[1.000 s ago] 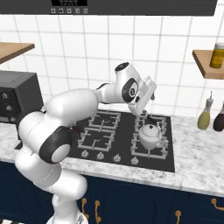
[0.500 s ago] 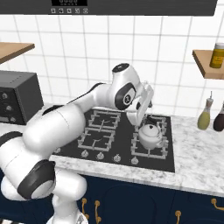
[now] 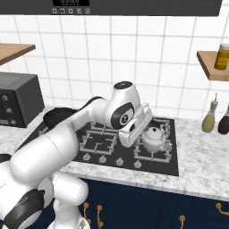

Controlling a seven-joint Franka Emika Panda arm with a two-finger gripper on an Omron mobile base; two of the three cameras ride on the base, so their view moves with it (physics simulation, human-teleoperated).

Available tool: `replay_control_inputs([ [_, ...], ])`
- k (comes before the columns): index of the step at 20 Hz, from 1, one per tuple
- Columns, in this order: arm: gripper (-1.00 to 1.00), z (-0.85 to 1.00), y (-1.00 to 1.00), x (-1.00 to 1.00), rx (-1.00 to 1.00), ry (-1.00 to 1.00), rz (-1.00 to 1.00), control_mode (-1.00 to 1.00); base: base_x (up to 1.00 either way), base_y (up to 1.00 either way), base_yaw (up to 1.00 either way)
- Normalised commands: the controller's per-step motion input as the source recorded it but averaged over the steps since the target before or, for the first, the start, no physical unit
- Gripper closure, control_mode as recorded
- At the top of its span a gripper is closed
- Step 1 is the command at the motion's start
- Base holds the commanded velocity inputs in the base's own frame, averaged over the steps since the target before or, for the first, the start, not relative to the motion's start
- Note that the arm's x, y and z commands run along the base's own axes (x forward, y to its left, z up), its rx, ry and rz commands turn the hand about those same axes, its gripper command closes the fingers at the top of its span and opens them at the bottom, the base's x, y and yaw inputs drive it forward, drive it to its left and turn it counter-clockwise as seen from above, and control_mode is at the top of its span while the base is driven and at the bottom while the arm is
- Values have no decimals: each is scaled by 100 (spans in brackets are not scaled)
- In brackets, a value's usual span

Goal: Pick the kettle from the counter and place it on a stove burner. Then turn the burner on.

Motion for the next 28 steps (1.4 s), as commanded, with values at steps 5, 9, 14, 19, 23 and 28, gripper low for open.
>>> replay_control_inputs([
  [5, -100, -6, 28, -3, 7, 30, 47, -100, 0, 0, 0],
  [9, -100, -18, 0, -1, 8, 17, 83, -100, 0, 0, 0],
  [14, -100, -55, 0, 0, 17, 20, 82, -100, 0, 0, 0],
  [19, -100, -53, -12, 20, 16, 4, 73, -100, 0, 0, 0],
  [23, -100, -34, -53, 42, 2, -1, 63, -100, 0, 0, 0],
  [28, -100, -43, -27, 21, 0, 0, 46, -100, 0, 0, 0],
])
